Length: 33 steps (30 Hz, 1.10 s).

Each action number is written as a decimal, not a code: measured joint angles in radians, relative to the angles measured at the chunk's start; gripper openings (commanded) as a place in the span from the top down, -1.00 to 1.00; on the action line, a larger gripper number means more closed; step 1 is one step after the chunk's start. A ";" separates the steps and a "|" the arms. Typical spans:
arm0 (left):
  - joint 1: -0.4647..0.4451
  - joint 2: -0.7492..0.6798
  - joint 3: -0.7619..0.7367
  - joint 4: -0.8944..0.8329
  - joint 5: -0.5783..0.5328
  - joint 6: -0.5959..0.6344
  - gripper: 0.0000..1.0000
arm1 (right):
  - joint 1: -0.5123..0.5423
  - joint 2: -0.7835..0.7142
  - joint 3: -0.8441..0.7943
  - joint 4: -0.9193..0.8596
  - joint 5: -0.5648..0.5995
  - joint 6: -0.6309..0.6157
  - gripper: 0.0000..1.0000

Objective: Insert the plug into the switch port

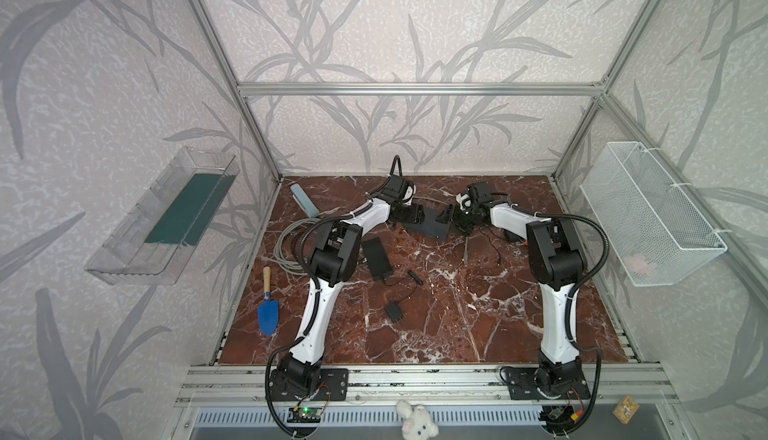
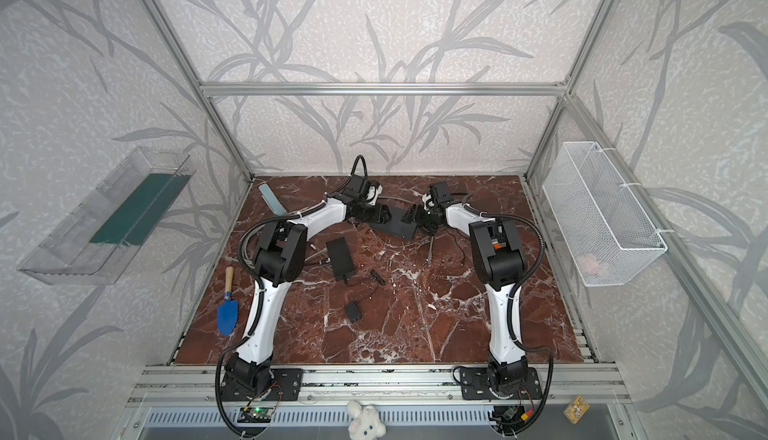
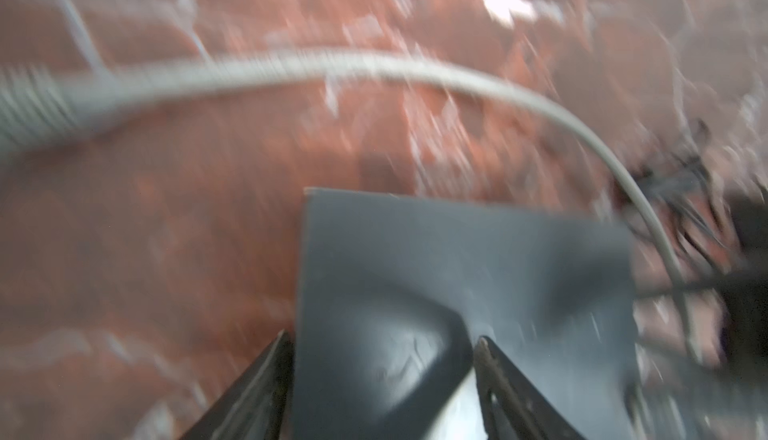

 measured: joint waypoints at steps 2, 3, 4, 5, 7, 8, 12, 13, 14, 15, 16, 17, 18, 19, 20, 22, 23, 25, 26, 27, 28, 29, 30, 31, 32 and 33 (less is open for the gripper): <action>-0.016 -0.066 -0.102 0.014 0.032 -0.008 -0.40 | -0.014 -0.003 0.000 -0.018 -0.006 -0.034 -0.51; -0.030 -0.101 -0.154 0.021 0.044 -0.015 -0.39 | -0.022 -0.004 0.000 -0.028 -0.007 -0.052 -0.51; -0.046 -0.129 -0.195 0.023 0.056 -0.026 -0.39 | -0.029 -0.007 0.000 -0.037 -0.006 -0.069 -0.51; -0.060 -0.147 -0.222 0.024 0.063 -0.037 -0.38 | -0.035 -0.009 0.000 -0.048 -0.005 -0.084 -0.51; -0.101 -0.183 -0.275 0.026 0.084 -0.060 -0.36 | -0.048 -0.013 0.000 -0.061 0.001 -0.111 -0.51; -0.119 -0.195 -0.291 0.026 0.092 -0.067 -0.35 | -0.053 -0.015 0.000 -0.068 0.004 -0.123 -0.51; -0.183 -0.232 -0.343 0.021 0.151 -0.093 -0.28 | -0.068 -0.020 0.000 -0.092 0.008 -0.170 -0.51; -0.192 -0.242 -0.356 0.021 0.164 -0.094 -0.28 | -0.068 -0.023 0.000 -0.106 0.008 -0.183 -0.51; -0.201 -0.254 -0.369 0.020 0.171 -0.094 -0.26 | -0.068 -0.027 0.000 -0.121 0.009 -0.193 -0.51; -0.206 -0.267 -0.378 0.016 0.175 -0.093 -0.23 | -0.068 -0.032 0.000 -0.145 0.010 -0.206 -0.51; -0.206 -0.283 -0.385 0.008 0.179 -0.090 -0.21 | -0.067 -0.041 -0.001 -0.168 0.010 -0.214 -0.51; -0.204 -0.298 -0.387 -0.001 0.181 -0.085 -0.20 | -0.068 -0.052 -0.003 -0.187 0.014 -0.224 -0.50; -0.197 -0.317 -0.386 -0.005 0.183 -0.079 -0.17 | -0.071 -0.068 -0.007 -0.208 0.019 -0.232 -0.47; -0.189 -0.338 -0.386 -0.007 0.182 -0.071 -0.12 | -0.074 -0.090 -0.016 -0.225 0.026 -0.239 -0.44; -0.181 -0.358 -0.386 -0.012 0.179 -0.064 -0.07 | -0.077 -0.115 -0.028 -0.242 0.036 -0.245 -0.39; -0.167 -0.402 -0.386 -0.022 0.169 -0.051 -0.04 | -0.085 -0.187 -0.068 -0.274 0.064 -0.251 -0.24; -0.163 -0.415 -0.386 -0.024 0.160 -0.046 -0.04 | -0.092 -0.225 -0.089 -0.286 0.081 -0.252 -0.19; -0.151 -0.435 -0.381 -0.032 0.137 -0.034 -0.03 | -0.116 -0.304 -0.142 -0.304 0.115 -0.252 0.06; -0.149 -0.434 -0.373 -0.040 0.126 -0.030 -0.03 | -0.131 -0.333 -0.164 -0.313 0.131 -0.253 0.12; -0.149 -0.430 -0.364 -0.048 0.113 -0.023 -0.03 | -0.150 -0.360 -0.189 -0.324 0.152 -0.252 0.18; -0.150 -0.426 -0.354 -0.059 0.103 -0.015 -0.03 | -0.172 -0.378 -0.213 -0.333 0.171 -0.251 0.27; -0.151 -0.424 -0.348 -0.062 0.095 -0.011 -0.03 | -0.193 -0.386 -0.234 -0.338 0.185 -0.249 0.35; -0.151 -0.422 -0.344 -0.065 0.086 -0.007 -0.03 | -0.216 -0.389 -0.261 -0.339 0.196 -0.244 0.41; -0.151 -0.422 -0.342 -0.065 0.080 -0.005 -0.03 | -0.235 -0.389 -0.289 -0.340 0.209 -0.233 0.45; -0.151 -0.422 -0.341 -0.065 0.077 -0.003 -0.03 | -0.253 -0.385 -0.312 -0.343 0.224 -0.227 0.46; -0.151 -0.422 -0.341 -0.064 0.074 0.000 -0.03 | -0.268 -0.380 -0.332 -0.347 0.240 -0.222 0.46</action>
